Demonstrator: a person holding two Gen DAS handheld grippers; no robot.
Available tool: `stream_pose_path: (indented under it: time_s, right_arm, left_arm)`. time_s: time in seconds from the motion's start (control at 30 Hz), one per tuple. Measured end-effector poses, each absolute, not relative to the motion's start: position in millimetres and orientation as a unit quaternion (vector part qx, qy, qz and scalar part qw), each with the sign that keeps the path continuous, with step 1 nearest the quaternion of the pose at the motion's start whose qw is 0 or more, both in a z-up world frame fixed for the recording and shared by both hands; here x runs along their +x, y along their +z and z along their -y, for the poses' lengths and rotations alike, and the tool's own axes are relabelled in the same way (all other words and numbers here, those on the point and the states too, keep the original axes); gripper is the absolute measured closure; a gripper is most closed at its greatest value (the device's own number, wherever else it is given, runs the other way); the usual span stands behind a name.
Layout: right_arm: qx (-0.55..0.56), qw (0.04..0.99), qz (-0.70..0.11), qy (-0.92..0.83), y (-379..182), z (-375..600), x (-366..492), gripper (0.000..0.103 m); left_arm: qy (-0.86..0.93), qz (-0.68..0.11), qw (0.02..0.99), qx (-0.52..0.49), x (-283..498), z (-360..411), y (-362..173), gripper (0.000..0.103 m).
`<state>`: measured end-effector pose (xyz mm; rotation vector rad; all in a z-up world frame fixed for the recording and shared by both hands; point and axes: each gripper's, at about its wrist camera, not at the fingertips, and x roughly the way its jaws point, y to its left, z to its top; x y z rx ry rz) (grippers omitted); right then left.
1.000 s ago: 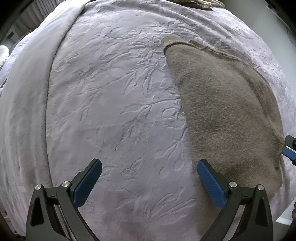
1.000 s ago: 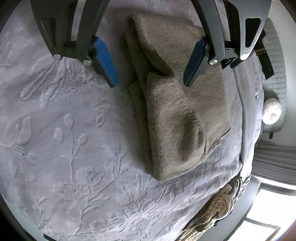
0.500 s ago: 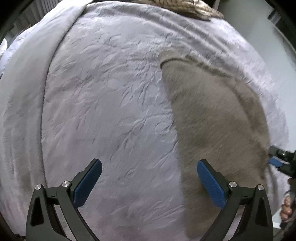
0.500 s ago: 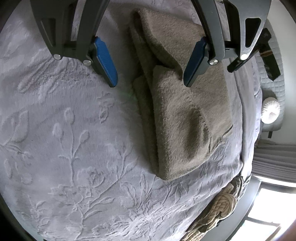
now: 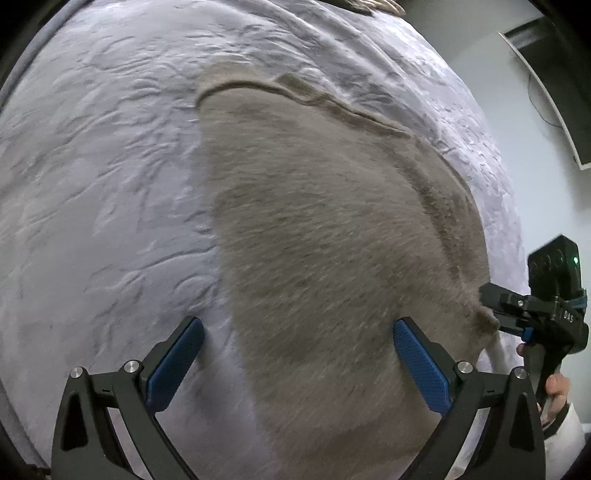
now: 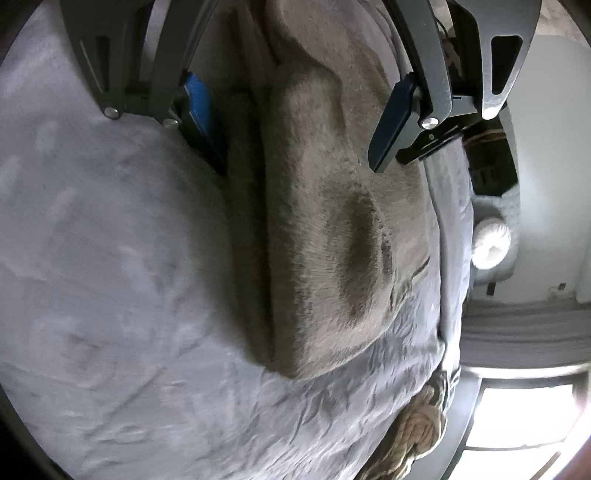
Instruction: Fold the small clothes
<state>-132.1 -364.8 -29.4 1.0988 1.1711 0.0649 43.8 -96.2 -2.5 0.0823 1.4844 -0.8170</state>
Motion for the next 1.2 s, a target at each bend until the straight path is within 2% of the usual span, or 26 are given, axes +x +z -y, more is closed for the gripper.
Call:
stream_pose_path:
  time_s: [0.27,0.6,0.63,0.67,0.7,0.73,0.77,0.8,0.87,0.93,1.2]
  right_arm:
    - [0.501,0.69,-0.51,0.116,-32.8,355.5,-107.6,0.02]
    - [0.507,0.678,-0.522,0.108,-46.1,346.2,-92.8,0.022]
    - [0.506,0.676,-0.526,0.1,-45.9,344.8,-91.2,0.024]
    - [0.502,0.676,-0.532,0.093,-45.2,345.0,-91.8,0.036]
    - [0.497,0.676,-0.538,0.085,-45.6,342.9,-88.9,0.056]
    - [0.494,0.675,-0.543,0.081,-45.8,341.8,-88.8,0.065]
    - [0.498,0.674,-0.539,0.084,-44.4,340.8,-89.9,0.068]
    - [0.496,0.68,-0.532,0.086,-39.2,338.4,-90.9,0.069]
    - [0.495,0.686,-0.524,0.096,-28.9,336.0,-92.5,0.069]
    - [0.52,0.684,-0.499,0.113,-16.7,332.0,-93.8,0.069]
    - [0.537,0.682,-0.473,0.15,19.7,290.5,-91.0,0.069]
  left_arm:
    - [-0.373,-0.652,0.659,0.031,42.3,120.2,-4.5,0.0]
    - [-0.377,-0.653,0.656,0.031,44.4,120.9,-11.3,0.002]
    - [-0.376,-0.651,0.658,0.034,43.7,120.6,-8.8,0.005]
    - [-0.376,-0.649,0.66,0.034,43.9,125.3,-8.7,0.01]
    - [-0.377,-0.647,0.662,0.034,43.5,124.8,-5.9,0.013]
    - [-0.378,-0.645,0.663,0.034,43.5,124.0,-4.2,0.019]
    - [-0.381,-0.643,0.664,0.033,43.7,121.5,-0.6,0.027]
    - [-0.384,-0.641,0.664,0.033,44.0,119.4,2.2,0.031]
    - [-0.392,-0.636,0.664,0.031,44.8,113.9,10.0,0.046]
    - [-0.401,-0.631,0.663,0.024,45.8,107.1,18.4,0.052]
    - [-0.408,-0.62,0.671,0.003,42.3,63.9,54.8,0.053]
